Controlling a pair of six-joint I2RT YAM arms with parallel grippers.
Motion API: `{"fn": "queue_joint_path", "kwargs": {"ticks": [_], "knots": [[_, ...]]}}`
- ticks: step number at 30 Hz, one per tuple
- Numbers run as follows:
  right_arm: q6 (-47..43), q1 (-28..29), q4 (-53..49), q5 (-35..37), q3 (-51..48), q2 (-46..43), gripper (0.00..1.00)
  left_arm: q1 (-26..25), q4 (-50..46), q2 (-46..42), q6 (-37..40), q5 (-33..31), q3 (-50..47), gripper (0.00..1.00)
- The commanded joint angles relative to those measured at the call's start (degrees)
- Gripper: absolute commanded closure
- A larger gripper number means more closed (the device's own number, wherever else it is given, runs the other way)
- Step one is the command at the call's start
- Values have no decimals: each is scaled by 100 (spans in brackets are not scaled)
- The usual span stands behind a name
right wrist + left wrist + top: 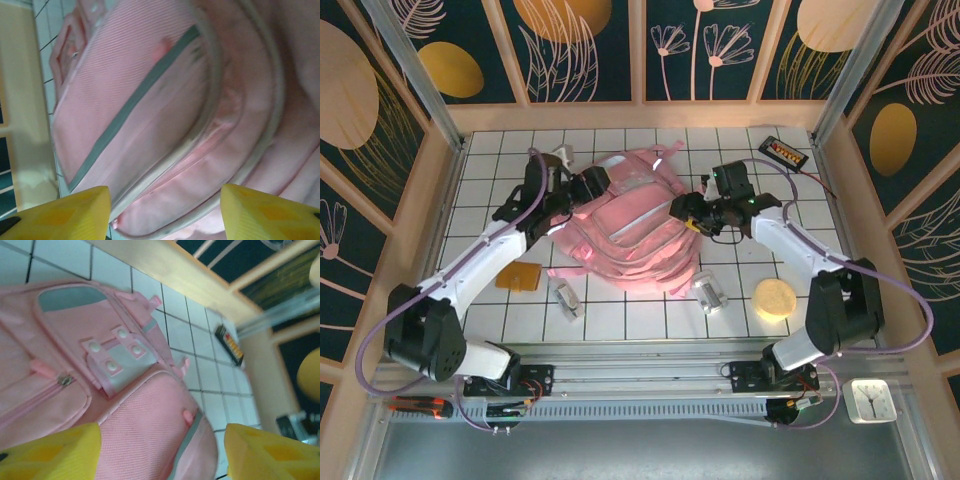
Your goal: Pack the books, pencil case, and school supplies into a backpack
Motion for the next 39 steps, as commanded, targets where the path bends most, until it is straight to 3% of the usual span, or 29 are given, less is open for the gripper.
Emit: {"fn": "queue_joint_path", "kwargs": {"ticks": [1,8,18,27,30,33,39], "knots": [[18,-157,328,-436,249,337,40,-188,-670,96,1490,75,221,31],[290,-206,704,-715,592,798,42,-316,-535,4,2144,123,107,27],[348,-21,430,-677,1283,989,43,-342,-669,131,2622,96,247,27],[633,88,776,-881,1368,1402,47,-633,-599,521,3404,530,436,29],[796,116,952,-998,1366,1563,58,-830,-473,714,3819,766,442,29],[958,135,1135,-1051,1401,1615,77,-1016,-588,1057,4108,831,631,29],[988,137,1067,-1042,1547,1605,85,-1179,-657,1637,4305,693,1091,30]]}}
